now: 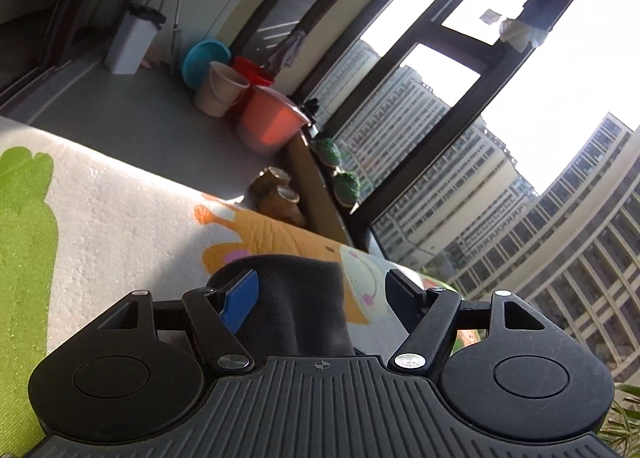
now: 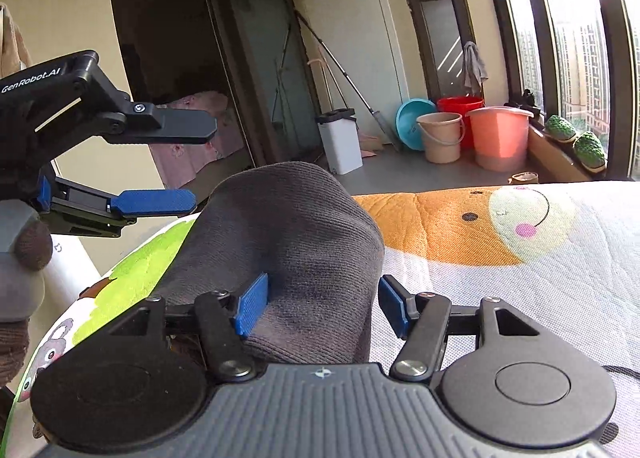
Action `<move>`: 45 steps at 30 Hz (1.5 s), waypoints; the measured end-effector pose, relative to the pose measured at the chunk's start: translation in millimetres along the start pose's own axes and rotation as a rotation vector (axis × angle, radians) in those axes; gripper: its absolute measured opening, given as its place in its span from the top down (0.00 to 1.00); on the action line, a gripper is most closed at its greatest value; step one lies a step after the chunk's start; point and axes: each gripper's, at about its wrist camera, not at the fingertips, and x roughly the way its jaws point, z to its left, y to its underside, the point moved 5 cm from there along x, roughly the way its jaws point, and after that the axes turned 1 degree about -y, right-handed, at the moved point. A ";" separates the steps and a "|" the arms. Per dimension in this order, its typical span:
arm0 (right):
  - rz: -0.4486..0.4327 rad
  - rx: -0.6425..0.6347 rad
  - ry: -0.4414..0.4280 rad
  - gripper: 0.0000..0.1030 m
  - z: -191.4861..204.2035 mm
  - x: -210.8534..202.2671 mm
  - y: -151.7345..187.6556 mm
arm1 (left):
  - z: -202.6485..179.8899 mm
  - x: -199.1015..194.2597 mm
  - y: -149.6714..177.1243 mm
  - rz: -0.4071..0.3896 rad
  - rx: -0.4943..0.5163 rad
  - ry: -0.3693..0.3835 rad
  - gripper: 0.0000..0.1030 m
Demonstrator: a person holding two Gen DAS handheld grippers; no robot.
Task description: Fold clothes
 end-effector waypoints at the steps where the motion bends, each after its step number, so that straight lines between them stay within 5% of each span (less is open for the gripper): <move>1: -0.003 -0.002 0.007 0.41 -0.5 -1.2 -0.6 | 3.6 11.0 3.2 0.009 -0.007 -0.016 0.32; 4: -0.058 -0.038 0.044 0.41 -1.2 -16.3 -7.1 | 26.2 27.3 7.4 0.012 -0.084 -0.028 0.43; 7: -0.129 -0.073 0.021 0.41 0.5 -35.1 -19.5 | 36.4 22.5 8.7 -0.001 -0.110 -0.004 0.43; 11: -0.098 -0.070 -0.074 0.41 17.0 -18.6 -32.2 | 40.5 18.7 11.5 -0.010 -0.117 0.025 0.43; 14: 0.007 -0.143 -0.078 0.37 35.1 15.9 -18.1 | 51.2 15.5 11.8 -0.020 -0.160 0.049 0.42; 21: -0.008 -0.292 -0.004 0.36 59.0 23.3 -8.1 | 64.0 12.8 15.3 -0.042 -0.208 0.083 0.40; 24: -0.011 -0.252 -0.049 0.33 55.9 17.3 -23.1 | 62.7 12.0 16.2 -0.051 -0.193 0.087 0.40; 27: -0.038 -0.243 -0.067 0.15 53.4 23.0 -36.3 | 67.0 12.5 16.3 -0.057 -0.217 0.112 0.40; 36: 0.026 -0.410 -0.103 0.09 80.5 65.7 -20.7 | 78.4 10.1 18.0 -0.061 -0.275 0.165 0.29; 45: 0.012 -0.385 -0.109 0.05 75.8 68.3 -2.9 | 68.5 -7.0 14.6 -0.128 -0.249 0.192 0.23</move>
